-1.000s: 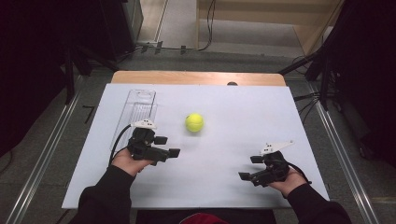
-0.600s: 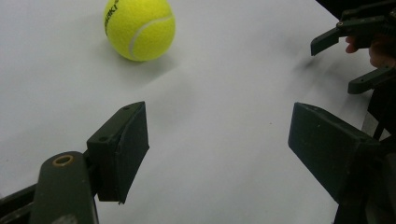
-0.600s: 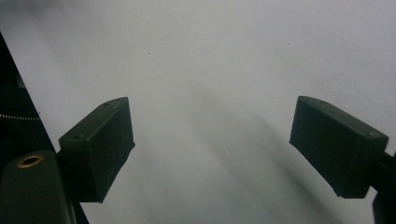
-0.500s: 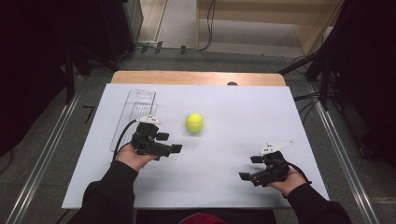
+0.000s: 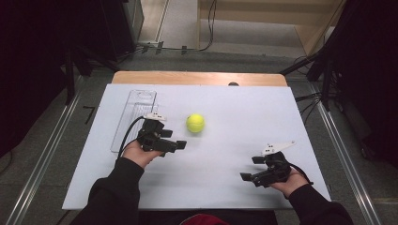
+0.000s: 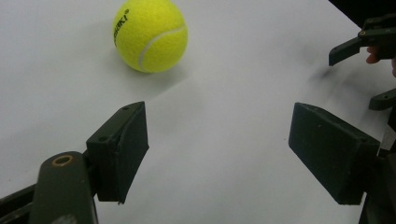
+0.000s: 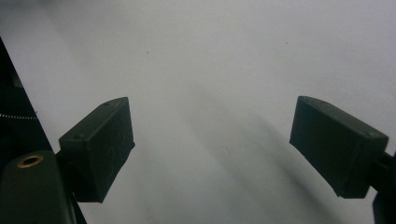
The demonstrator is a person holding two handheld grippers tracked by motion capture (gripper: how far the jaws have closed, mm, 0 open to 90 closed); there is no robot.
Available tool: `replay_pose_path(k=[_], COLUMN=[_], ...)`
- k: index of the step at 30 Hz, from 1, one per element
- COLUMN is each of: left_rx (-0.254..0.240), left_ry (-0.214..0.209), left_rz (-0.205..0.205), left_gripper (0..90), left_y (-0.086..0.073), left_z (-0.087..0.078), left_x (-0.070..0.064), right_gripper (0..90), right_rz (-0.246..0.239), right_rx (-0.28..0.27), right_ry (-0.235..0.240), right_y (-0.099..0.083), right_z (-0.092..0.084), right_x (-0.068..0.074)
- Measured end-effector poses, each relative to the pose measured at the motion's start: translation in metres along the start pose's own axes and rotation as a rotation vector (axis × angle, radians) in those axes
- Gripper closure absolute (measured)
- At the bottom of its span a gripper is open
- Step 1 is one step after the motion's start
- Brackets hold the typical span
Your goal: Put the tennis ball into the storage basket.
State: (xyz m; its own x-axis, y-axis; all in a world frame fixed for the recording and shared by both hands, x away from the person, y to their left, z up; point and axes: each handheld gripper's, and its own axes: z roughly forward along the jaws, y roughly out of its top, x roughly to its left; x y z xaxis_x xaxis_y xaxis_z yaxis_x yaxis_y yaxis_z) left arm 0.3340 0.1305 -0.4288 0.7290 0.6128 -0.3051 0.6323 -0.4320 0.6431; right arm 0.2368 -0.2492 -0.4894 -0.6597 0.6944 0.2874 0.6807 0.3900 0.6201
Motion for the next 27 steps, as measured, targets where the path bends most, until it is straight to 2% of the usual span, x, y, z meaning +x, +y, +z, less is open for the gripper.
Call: replay_pose_path(k=[8, 10, 13, 15, 19, 22, 27], left_rx=[-0.039, -0.038, -0.033, -0.038, -0.059, -0.047, -0.045], left_ry=[0.006, 0.006, 0.019, 0.018, 0.009, 0.024, 0.017], left_rz=[-0.023, -0.009, 0.010, -0.006, -0.026, -0.032, -0.040], left_gripper=[13.6, 12.7, 5.3, 0.0, 0.0, 0.0, 0.0], left_y=[0.006, 0.007, 0.010, 0.011, 0.013, 0.015, 0.019], left_z=[0.004, 0.006, 0.009, 0.009, 0.012, 0.015, 0.017], left_x=[0.002, 0.001, 0.000, 0.001, 0.004, 0.005, 0.009], right_gripper=[11.6, 11.6, 11.6, 11.6, 11.6, 11.6, 11.6], right_rz=[0.003, 0.000, -0.003, -0.004, -0.005, -0.006, -0.005], right_rx=[-0.002, -0.003, -0.002, -0.003, -0.004, -0.010, -0.006], right_ry=[-0.005, -0.007, -0.007, -0.009, -0.011, -0.008, -0.008], right_y=[0.000, 0.000, 0.000, 0.000, 0.000, 0.000, 0.001], right_z=[-0.001, 0.000, 0.000, 0.000, 0.000, 0.000, 0.000], right_x=[0.000, 0.000, 0.000, 0.000, 0.000, 0.000, 0.000])
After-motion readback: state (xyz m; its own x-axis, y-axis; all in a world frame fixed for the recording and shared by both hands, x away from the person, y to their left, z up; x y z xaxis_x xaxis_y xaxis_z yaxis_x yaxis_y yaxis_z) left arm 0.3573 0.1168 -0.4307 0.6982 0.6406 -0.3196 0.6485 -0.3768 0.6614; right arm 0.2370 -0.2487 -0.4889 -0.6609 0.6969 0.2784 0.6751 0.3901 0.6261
